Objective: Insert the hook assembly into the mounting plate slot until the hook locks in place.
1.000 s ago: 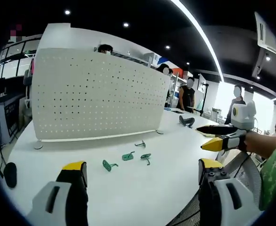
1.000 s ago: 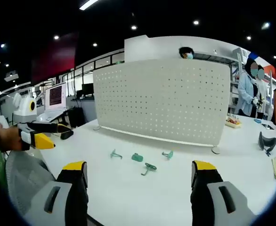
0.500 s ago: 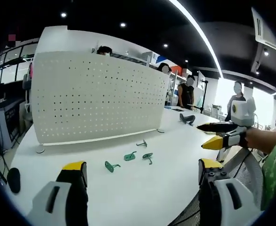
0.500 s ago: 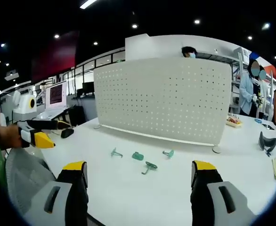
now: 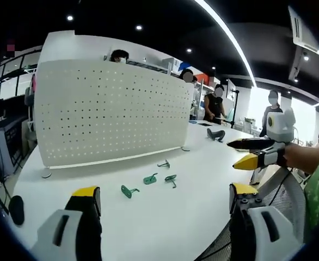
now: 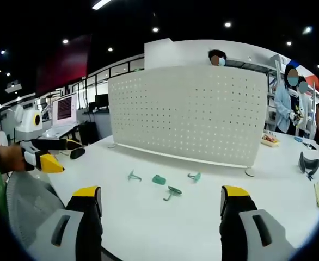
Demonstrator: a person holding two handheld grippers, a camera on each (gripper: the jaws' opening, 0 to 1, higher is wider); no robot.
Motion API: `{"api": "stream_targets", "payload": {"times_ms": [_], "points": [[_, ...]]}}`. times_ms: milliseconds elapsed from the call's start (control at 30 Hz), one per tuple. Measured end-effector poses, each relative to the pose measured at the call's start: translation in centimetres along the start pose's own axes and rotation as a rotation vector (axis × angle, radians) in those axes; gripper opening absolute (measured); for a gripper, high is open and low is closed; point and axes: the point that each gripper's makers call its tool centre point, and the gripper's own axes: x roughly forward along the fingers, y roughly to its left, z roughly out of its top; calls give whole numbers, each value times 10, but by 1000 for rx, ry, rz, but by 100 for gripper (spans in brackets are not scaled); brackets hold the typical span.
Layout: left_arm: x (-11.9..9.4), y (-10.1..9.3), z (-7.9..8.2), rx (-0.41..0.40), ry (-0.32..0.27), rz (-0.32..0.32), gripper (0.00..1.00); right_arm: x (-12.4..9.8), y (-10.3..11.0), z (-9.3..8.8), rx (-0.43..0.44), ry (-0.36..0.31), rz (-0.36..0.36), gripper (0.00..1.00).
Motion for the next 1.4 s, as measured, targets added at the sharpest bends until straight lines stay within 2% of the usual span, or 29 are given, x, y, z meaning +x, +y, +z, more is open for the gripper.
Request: {"api": "stream_targets", "payload": {"times_ms": [767,1100,1400], "points": [[1,-3,-1,-8,2,-9,100,0,-4,1,13,1,-6,88],[2,-3,-2,-9,7,-12,100,0,-4,5,39,-6,4,71],[2,-2,-1,-9,5,-9,100,11,-9,2,19,37,17,65]]}}
